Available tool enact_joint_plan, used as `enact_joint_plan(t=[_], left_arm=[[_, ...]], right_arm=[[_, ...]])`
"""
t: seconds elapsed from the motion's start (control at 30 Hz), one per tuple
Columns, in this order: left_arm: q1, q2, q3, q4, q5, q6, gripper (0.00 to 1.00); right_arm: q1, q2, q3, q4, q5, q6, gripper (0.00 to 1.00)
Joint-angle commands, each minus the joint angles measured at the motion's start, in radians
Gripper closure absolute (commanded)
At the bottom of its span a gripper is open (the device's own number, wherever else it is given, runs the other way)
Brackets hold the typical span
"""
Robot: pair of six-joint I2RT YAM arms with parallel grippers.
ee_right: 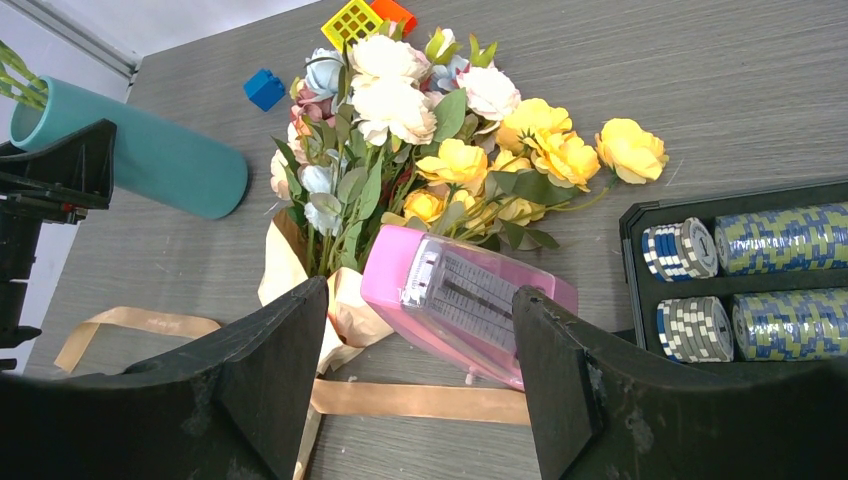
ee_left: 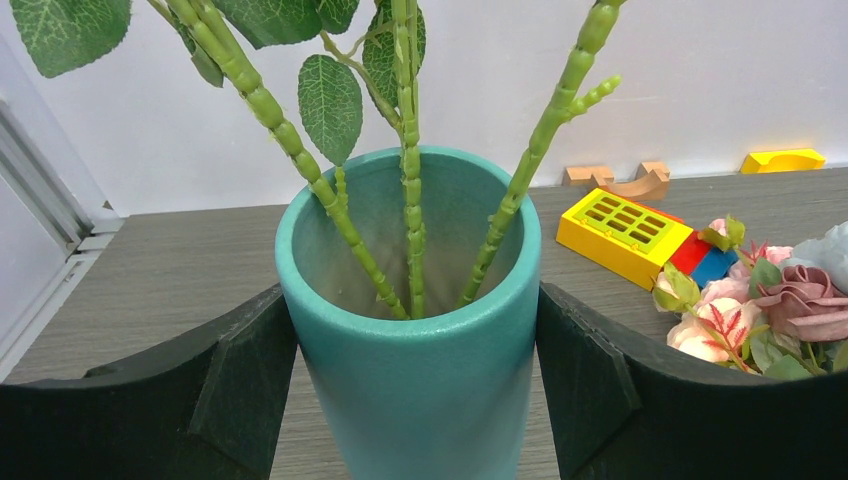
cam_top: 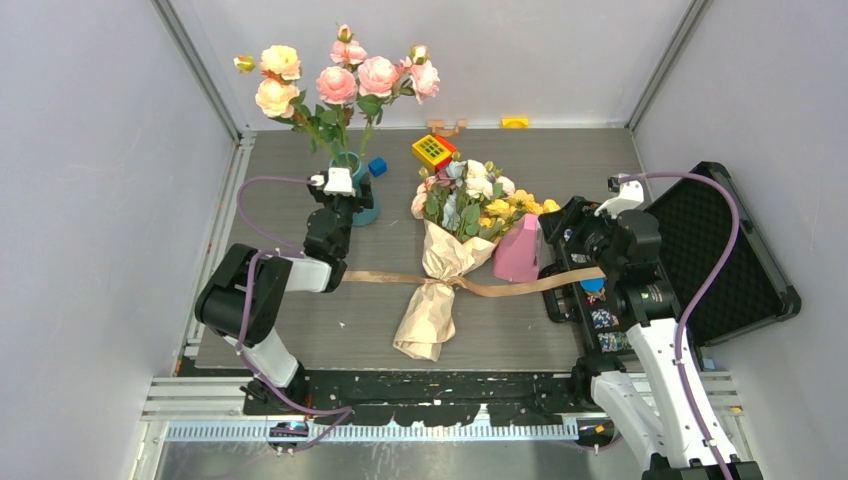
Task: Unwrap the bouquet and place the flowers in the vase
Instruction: Place the vase at the center of the board.
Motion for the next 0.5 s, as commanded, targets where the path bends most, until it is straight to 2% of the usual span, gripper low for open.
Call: enact_joint_plan(t=[0.0,0.2,0.37,0.47], left_arm=[[0.001,-0.031,0.012,0.09,-0.042,0.048,0.27],[0.0,-0.033,0.012,0.09,-0.045,0.048,0.13],[0.0,-0.034,0.009,0.09,-0.047,0.053,0.06],[0.0,-0.035,0.006,0.089,-0.047,0.053,0.05]], right_arm=[[0.004,-0.001,0.004,0.042,0.0,-0.006,0.27],[0.004,-0.001,0.005,0.042,0.001,-0.006,0.27],[0.004,-0.001,0.004,0.042,0.002,-0.007,0.27],[0.004,-0.001,0.004,0.042,0.002,-0.007,0.27]])
